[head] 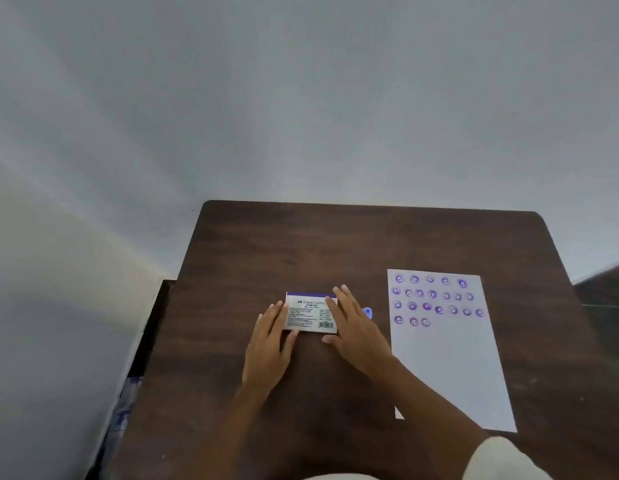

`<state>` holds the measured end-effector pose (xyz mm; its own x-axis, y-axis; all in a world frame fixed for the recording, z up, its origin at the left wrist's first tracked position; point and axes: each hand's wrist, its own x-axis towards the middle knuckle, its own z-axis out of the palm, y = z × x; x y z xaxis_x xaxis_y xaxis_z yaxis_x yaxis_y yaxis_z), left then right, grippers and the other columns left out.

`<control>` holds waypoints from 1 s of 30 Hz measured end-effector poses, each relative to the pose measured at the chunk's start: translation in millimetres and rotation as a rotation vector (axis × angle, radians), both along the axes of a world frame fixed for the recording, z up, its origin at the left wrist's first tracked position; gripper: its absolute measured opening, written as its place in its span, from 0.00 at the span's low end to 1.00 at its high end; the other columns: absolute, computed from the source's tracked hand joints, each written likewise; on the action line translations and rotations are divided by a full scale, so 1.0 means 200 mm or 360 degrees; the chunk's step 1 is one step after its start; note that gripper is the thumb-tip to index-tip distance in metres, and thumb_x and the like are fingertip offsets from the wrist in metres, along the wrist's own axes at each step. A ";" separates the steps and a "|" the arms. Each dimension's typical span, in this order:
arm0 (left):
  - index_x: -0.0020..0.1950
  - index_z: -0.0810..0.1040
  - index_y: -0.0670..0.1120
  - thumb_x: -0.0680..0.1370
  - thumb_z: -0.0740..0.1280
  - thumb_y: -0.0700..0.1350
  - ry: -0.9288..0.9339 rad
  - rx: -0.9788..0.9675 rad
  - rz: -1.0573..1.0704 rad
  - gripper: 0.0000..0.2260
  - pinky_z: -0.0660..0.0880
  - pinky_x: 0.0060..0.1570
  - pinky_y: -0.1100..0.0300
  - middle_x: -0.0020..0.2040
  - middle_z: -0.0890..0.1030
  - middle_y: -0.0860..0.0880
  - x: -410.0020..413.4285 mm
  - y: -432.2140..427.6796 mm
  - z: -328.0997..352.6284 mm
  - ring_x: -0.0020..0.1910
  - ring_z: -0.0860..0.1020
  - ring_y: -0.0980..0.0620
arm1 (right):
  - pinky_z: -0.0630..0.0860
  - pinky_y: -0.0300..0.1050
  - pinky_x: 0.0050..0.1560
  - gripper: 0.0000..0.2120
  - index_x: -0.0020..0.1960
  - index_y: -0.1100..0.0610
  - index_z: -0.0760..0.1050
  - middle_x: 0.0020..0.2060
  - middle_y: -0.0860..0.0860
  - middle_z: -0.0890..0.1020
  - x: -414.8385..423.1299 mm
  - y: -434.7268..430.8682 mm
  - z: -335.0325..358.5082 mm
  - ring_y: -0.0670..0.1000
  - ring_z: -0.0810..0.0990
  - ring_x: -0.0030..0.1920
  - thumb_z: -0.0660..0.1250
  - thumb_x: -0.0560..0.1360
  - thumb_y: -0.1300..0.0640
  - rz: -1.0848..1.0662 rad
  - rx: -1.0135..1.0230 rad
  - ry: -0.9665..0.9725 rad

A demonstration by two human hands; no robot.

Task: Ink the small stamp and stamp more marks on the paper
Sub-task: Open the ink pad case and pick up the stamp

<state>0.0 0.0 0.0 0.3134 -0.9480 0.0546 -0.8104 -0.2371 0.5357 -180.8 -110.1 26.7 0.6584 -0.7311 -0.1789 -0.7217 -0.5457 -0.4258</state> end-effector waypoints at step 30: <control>0.75 0.68 0.53 0.81 0.64 0.50 0.0465 0.0224 0.0143 0.21 0.63 0.69 0.57 0.75 0.69 0.51 0.14 0.00 -0.15 0.76 0.63 0.50 | 0.72 0.41 0.46 0.11 0.54 0.54 0.81 0.45 0.49 0.85 0.17 -0.44 0.21 0.45 0.80 0.42 0.61 0.80 0.54 -0.0193 0.0379 -0.0133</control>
<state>27.3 0.6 -29.1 0.3790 -0.9079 -0.1792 -0.5999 -0.3885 0.6994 -147.8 -197.6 69.0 0.5883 -0.7494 -0.3040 -0.7327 -0.3349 -0.5925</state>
